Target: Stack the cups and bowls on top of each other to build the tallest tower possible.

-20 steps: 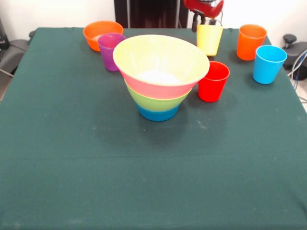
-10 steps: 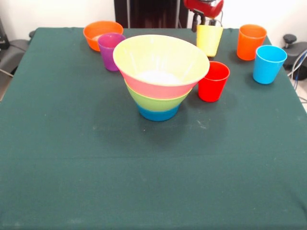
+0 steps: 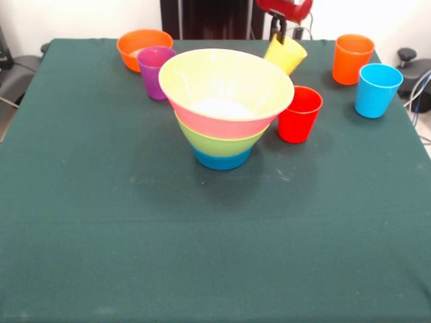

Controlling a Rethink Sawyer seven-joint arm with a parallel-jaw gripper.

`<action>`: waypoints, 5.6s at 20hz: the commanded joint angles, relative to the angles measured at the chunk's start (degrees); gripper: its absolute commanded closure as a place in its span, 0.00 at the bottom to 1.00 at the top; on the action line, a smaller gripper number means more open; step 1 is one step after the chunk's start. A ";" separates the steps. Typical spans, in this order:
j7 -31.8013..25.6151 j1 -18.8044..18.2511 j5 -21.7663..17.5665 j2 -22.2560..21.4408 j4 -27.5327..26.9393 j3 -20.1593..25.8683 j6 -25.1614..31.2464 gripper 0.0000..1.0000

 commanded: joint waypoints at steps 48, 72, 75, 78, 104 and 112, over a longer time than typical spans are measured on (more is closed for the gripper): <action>-7.01 -23.25 -1.97 -31.89 6.44 14.34 35.37 1.00; -1.31 -24.86 -14.97 -27.61 8.54 11.16 27.05 1.00; 0.30 -24.20 -17.66 -24.85 7.64 9.92 24.56 1.00; 0.84 -23.58 -19.78 -21.99 4.41 9.10 25.10 1.00; 0.85 -21.94 -24.15 -16.05 -5.36 7.83 29.31 1.00; -0.98 -25.40 -28.63 -18.33 1.06 6.87 24.71 1.00</action>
